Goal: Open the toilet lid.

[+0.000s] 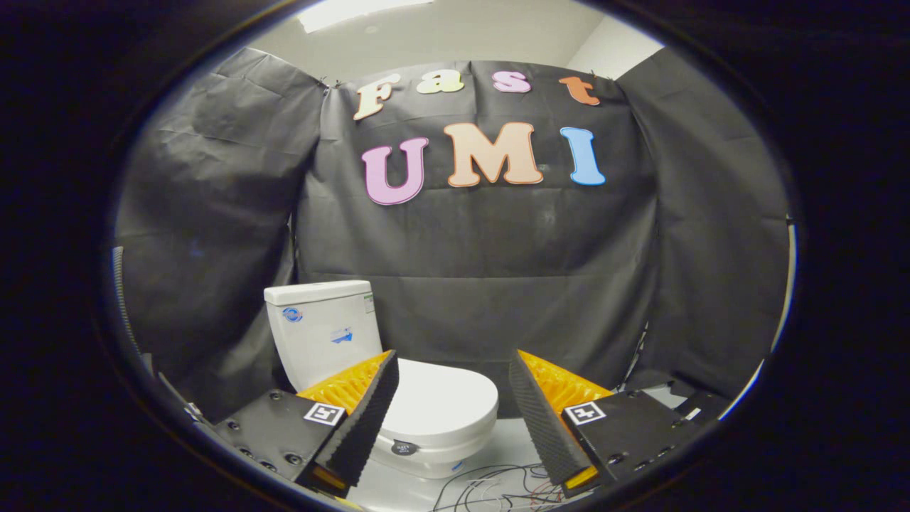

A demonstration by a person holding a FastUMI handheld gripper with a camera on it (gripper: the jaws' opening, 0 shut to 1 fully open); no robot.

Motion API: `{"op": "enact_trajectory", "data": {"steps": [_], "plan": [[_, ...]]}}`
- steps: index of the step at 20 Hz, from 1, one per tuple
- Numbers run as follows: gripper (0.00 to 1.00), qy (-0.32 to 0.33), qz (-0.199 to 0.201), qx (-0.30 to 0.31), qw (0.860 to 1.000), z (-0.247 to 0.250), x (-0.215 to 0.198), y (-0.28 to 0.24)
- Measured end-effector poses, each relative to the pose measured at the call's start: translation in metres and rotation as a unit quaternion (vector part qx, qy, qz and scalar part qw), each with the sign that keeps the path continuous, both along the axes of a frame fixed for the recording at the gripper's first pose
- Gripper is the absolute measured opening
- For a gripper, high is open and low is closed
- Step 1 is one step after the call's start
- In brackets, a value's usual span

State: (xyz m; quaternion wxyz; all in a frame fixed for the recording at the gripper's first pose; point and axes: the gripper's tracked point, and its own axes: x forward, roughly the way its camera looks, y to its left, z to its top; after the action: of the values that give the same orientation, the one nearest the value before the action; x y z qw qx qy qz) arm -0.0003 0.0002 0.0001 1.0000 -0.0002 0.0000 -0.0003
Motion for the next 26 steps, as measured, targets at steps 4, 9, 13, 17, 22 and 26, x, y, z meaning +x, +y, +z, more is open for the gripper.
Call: {"op": "enact_trajectory", "data": {"steps": [4, 9, 13, 17, 22, 26], "plan": [[0.96, 0.000, 0.000, 0.000, 1.000, 0.0001, -0.0001, 0.0000], [0.96, 0.000, 0.000, 0.000, 1.000, 0.0006, 0.0000, 0.0000], [0.96, 0.000, 0.000, 0.000, 1.000, 0.0006, -0.0001, 0.0000], [0.97, -0.002, -0.002, 0.002, 1.000, 0.0024, -0.0001, -0.0023], [0.98, 0.001, 0.000, -0.001, 1.000, -0.0004, 0.0009, 0.0007], [0.97, -0.001, -0.001, 0.002, 1.000, 0.0006, 0.0016, 0.0006]]}}
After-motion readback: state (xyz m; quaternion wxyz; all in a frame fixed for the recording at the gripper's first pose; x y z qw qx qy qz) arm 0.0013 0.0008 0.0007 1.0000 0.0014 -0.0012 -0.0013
